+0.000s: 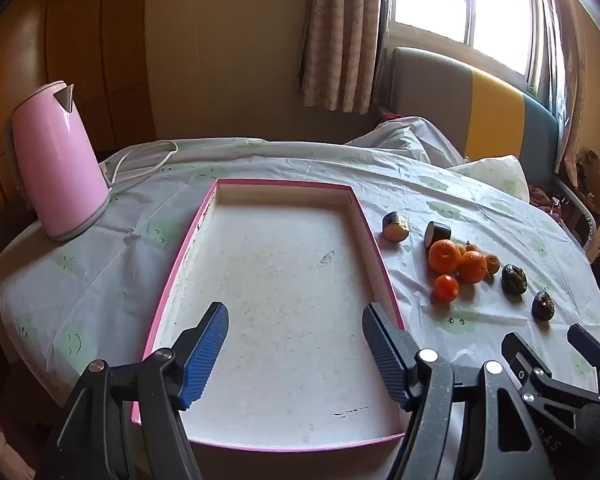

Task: Organize fruits
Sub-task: 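Move both tools toward the row of produce beside the pink tray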

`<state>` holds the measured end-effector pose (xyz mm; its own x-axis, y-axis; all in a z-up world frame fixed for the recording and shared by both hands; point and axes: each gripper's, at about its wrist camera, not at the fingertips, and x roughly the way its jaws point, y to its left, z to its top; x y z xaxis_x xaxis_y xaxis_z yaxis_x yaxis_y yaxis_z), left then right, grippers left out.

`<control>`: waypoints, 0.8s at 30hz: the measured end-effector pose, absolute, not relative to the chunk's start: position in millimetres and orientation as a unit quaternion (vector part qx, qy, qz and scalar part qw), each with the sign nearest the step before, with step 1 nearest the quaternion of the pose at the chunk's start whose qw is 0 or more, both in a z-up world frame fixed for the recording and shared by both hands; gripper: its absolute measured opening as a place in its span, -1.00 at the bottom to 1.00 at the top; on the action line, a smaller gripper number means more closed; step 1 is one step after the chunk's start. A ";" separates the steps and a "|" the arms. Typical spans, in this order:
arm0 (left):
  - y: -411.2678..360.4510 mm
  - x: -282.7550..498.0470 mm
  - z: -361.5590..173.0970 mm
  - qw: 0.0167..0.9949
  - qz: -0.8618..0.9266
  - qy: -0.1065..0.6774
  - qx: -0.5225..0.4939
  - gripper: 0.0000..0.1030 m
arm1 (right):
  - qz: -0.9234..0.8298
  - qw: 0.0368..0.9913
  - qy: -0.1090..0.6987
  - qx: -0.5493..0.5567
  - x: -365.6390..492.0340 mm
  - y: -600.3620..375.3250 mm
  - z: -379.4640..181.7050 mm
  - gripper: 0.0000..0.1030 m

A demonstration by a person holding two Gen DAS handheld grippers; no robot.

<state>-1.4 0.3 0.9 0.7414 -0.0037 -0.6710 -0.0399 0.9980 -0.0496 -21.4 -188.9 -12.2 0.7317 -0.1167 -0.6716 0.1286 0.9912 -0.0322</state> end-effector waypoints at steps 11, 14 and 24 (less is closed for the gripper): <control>-3.7 -2.2 -0.2 0.932 0.000 0.363 -0.020 0.37 | -0.067 0.925 0.373 0.013 -21.3 -194.1 -8.4 1.00; -6.0 -2.8 0.8 0.931 -0.005 0.365 -0.018 0.37 | -0.065 0.928 0.367 0.012 -23.7 -192.2 -10.1 1.00; -6.1 -1.7 -1.0 0.927 -0.012 0.373 -0.017 0.37 | -0.069 0.927 0.368 0.012 -24.4 -195.4 -6.4 1.00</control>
<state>-1.7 -6.1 -1.0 0.7209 -0.0352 -0.6921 0.0094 0.9991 -0.0411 -24.4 -195.4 -6.4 0.7191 -0.1191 -0.6846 0.1368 0.9902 -0.0286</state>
